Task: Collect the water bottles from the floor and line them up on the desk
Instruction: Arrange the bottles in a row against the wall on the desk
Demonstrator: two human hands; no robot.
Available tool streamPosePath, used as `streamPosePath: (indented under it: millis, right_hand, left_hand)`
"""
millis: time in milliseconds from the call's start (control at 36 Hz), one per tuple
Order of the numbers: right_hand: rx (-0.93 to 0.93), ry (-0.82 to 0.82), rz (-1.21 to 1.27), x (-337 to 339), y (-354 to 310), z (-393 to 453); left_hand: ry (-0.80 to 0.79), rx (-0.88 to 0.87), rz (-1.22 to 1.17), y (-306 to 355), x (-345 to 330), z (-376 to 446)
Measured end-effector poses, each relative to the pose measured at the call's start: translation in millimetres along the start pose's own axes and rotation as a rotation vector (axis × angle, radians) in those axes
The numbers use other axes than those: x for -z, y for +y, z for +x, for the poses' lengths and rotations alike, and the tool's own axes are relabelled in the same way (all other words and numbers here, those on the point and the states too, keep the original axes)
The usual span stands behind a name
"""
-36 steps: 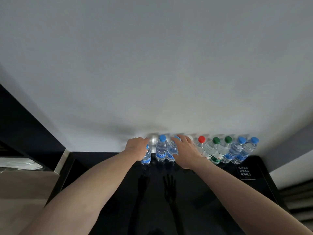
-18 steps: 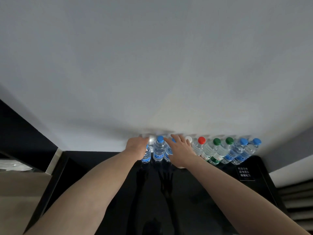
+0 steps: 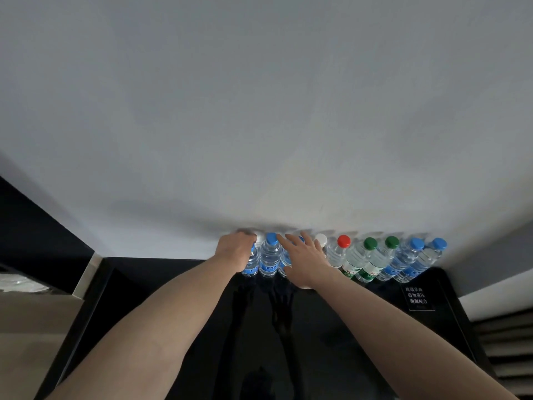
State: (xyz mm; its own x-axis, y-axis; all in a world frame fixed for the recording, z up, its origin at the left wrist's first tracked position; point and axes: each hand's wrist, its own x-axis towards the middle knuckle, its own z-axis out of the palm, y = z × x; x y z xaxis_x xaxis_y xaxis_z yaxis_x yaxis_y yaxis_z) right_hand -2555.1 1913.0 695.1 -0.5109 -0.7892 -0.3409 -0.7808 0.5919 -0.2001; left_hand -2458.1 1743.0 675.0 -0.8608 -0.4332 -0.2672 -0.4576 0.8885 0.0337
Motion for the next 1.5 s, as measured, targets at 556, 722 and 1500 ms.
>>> streamPosePath:
  millis: [556,722,1500]
  right_hand:
    - [-0.038,0.087,0.064,-2,23,-18]
    - [-0.183,0.068,0.066,-4,27,-26]
    - [-0.633,0.351,0.348,18,197,-95]
  left_hand:
    - [0.208,-0.149,-0.240,25,0,-21]
    - [0.021,-0.181,-0.119,40,-14,-32]
    - [0.078,0.141,-0.730,67,-17,-21]
